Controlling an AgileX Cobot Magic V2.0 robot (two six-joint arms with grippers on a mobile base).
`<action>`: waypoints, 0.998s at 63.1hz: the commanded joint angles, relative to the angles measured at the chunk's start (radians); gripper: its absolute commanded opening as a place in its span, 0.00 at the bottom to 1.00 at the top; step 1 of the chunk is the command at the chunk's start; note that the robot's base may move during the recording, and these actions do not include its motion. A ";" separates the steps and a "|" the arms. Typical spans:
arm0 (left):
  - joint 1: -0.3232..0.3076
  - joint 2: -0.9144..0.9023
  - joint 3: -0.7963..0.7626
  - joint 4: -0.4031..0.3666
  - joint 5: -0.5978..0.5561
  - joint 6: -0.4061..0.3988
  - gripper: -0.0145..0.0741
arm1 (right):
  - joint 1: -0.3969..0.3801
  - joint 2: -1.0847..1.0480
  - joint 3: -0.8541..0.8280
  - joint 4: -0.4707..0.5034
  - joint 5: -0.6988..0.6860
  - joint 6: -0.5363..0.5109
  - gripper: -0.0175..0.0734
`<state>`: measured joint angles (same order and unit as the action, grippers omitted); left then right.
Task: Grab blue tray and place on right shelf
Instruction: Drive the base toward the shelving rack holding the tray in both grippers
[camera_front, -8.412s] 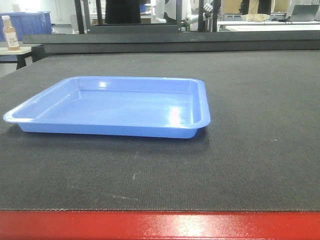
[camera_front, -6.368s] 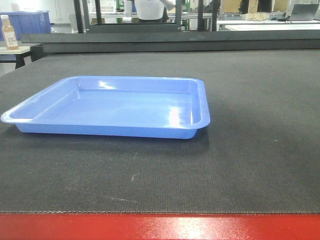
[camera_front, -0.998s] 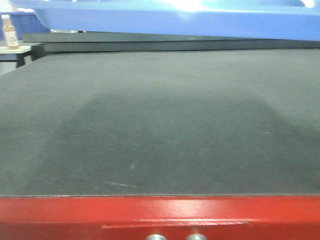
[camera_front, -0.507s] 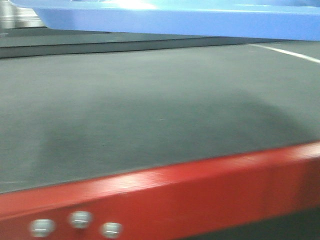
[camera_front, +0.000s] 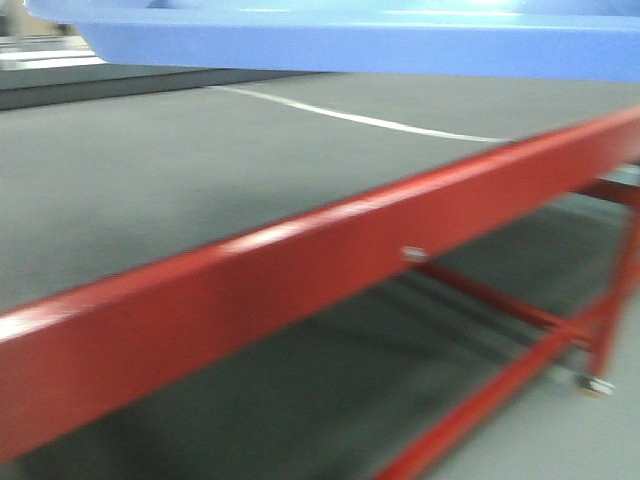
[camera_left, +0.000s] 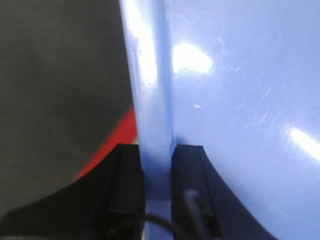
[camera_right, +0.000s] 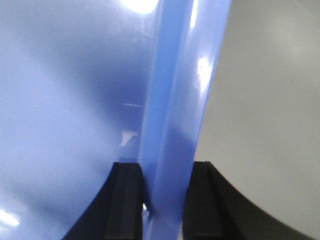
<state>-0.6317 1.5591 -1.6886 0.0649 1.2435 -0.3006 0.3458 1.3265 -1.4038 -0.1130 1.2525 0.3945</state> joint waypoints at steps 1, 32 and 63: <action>-0.017 -0.043 -0.026 -0.025 0.095 0.044 0.11 | -0.001 -0.031 -0.029 -0.013 -0.040 -0.030 0.22; -0.017 -0.043 -0.026 -0.025 0.095 0.044 0.11 | -0.001 -0.031 -0.029 -0.013 -0.040 -0.030 0.22; -0.017 -0.043 -0.026 -0.025 0.095 0.044 0.11 | -0.001 -0.031 -0.029 -0.013 -0.040 -0.030 0.22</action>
<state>-0.6317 1.5591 -1.6886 0.0629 1.2435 -0.3006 0.3458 1.3265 -1.4038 -0.1150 1.2525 0.3945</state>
